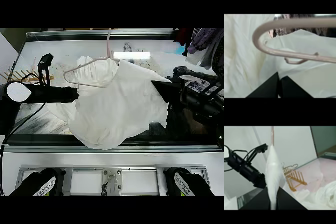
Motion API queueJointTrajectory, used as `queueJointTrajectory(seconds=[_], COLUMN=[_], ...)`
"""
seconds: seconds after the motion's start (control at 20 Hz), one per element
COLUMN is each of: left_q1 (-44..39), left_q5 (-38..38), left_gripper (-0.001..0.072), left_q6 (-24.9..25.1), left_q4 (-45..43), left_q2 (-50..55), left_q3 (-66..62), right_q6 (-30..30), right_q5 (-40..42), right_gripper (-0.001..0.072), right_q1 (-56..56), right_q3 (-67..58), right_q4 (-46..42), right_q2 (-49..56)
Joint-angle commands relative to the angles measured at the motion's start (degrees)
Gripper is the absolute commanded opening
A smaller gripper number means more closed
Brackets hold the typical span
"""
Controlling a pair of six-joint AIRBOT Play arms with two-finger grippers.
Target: Fold the clothes and pants, and hang the long-sleeved shirts on hangers.
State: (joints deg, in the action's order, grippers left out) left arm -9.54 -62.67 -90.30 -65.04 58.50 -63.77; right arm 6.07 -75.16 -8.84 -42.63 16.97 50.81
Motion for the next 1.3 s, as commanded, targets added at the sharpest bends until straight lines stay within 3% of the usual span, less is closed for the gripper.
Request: queueJointTrajectory(seconds=[0.0,0.35,0.95,1.25], left_q1=[-0.11,4.42,6.29,6.29], left_q5=[0.20,-0.11,-0.13,-0.15], left_gripper=[0.0015,0.0015,0.0015,0.0015], left_q6=[0.09,-0.13,0.09,0.59], left_q4=[-0.50,-2.75,-2.49,-2.75], left_q2=[-0.02,-0.02,-0.04,-0.04], left_q3=[0.00,0.00,-0.02,-0.02], right_q6=[-0.26,1.20,2.93,2.80], right_q5=[0.13,-1.38,-1.92,-9.01], right_gripper=[0.0010,0.0010,0.0009,0.0009], right_q1=[0.35,0.37,0.33,-3.21], right_q3=[0.00,0.00,0.02,1.03], right_q4=[2.80,2.10,-10.82,-16.98], right_q2=[-0.04,-0.07,-0.04,0.07])
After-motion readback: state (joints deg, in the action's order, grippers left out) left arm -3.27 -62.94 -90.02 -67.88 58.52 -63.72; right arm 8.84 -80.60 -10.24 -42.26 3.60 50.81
